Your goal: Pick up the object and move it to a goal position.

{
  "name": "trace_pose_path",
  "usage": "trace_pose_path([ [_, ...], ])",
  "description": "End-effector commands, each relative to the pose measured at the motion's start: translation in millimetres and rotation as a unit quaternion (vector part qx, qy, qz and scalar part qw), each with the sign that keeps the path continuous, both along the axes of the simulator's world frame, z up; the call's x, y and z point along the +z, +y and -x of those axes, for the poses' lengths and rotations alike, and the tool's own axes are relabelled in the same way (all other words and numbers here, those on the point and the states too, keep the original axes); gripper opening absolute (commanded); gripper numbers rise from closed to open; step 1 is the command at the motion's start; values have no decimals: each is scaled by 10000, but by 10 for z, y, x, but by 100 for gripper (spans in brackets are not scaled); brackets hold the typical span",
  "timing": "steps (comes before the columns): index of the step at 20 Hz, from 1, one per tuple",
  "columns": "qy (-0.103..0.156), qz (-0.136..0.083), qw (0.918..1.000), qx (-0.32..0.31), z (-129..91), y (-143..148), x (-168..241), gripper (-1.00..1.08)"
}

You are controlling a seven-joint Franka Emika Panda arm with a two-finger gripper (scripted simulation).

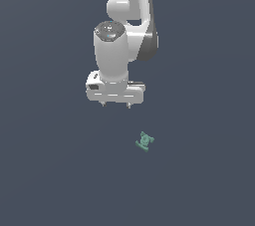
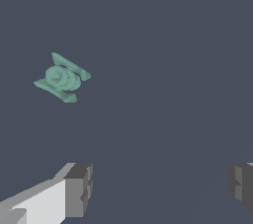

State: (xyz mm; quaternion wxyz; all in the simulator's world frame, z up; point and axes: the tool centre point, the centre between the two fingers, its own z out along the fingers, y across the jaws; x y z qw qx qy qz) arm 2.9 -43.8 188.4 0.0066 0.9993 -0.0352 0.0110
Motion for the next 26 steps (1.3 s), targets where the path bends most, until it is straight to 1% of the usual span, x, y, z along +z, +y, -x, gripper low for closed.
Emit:
trace_pose_path([
  [1, 0, 0, 10000, 0, 0, 0, 0, 100],
  [10, 86, -38, 10000, 30, -4, 80, -19, 100],
  [16, 84, -38, 10000, -15, -23, 92, -31, 100],
  [21, 84, -43, 9998, -194, -100, 156, -82, 100],
  [26, 84, -52, 9987, -494, -224, 265, -173, 100],
])
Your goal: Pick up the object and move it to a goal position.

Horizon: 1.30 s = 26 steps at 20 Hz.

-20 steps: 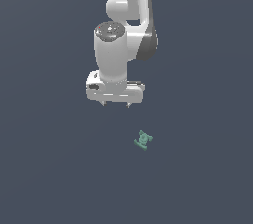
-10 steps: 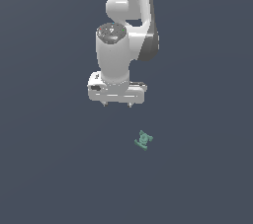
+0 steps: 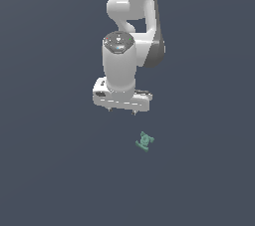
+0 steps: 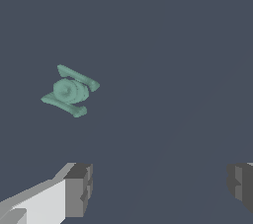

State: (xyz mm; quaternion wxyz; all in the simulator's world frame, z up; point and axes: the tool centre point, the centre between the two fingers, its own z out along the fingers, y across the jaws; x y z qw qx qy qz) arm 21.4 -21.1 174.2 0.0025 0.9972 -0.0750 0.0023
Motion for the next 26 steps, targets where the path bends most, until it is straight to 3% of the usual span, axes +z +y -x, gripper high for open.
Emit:
trace_pose_path([
  [1, 2, -3, 9999, -171, -69, 67, -55, 100],
  [15, 9, -23, 9884, -1517, -538, 627, -537, 100],
  [26, 14, -30, 9765, -2154, -706, 929, -805, 100],
])
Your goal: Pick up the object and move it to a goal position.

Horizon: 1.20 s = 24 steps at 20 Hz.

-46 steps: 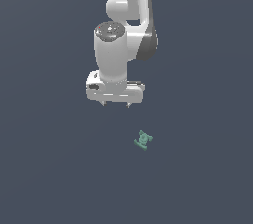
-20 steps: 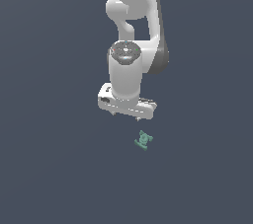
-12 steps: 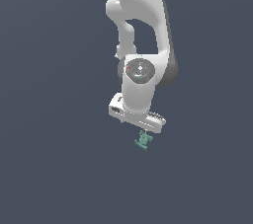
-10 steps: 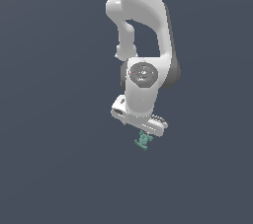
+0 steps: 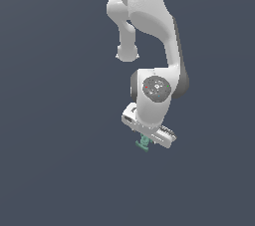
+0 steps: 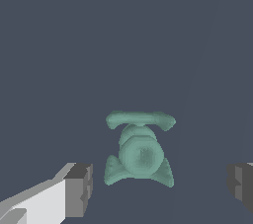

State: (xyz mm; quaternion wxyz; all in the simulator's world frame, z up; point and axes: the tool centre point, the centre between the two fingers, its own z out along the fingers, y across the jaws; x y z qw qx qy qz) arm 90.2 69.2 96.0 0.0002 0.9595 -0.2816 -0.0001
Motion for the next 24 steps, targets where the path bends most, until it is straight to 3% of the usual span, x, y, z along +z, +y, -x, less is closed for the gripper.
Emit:
trace_pose_path([
  [1, -2, 0, 10000, -96, -23, 39, -35, 100],
  [10, 1, -1, 9999, -140, -31, 69, -99, 100],
  [19, -1, -1, 9999, -159, -22, 68, -530, 100],
  [24, -2, -1, 9999, -162, -36, 68, -567, 100],
])
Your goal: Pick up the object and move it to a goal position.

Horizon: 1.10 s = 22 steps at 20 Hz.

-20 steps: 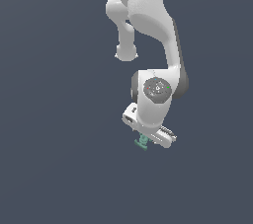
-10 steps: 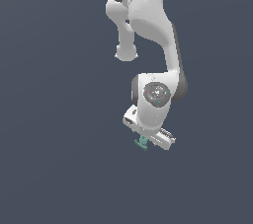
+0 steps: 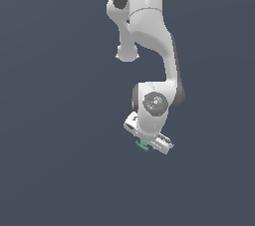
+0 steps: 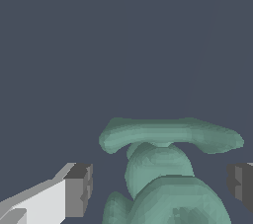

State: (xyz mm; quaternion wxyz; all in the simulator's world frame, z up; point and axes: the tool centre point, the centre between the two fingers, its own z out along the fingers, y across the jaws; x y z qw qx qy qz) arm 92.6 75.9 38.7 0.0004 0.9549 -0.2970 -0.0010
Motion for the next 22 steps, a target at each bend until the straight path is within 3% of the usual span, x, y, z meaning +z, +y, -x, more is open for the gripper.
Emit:
trace_pose_path([
  [1, -11, -1, 10000, -1, -14, 1, 10, 100],
  [2, -11, -1, 10000, -1, -14, 1, 10, -100],
  [15, -11, -1, 10000, -1, -15, -25, 38, -100],
  [22, -11, -1, 10000, -1, -31, -303, 338, -100],
])
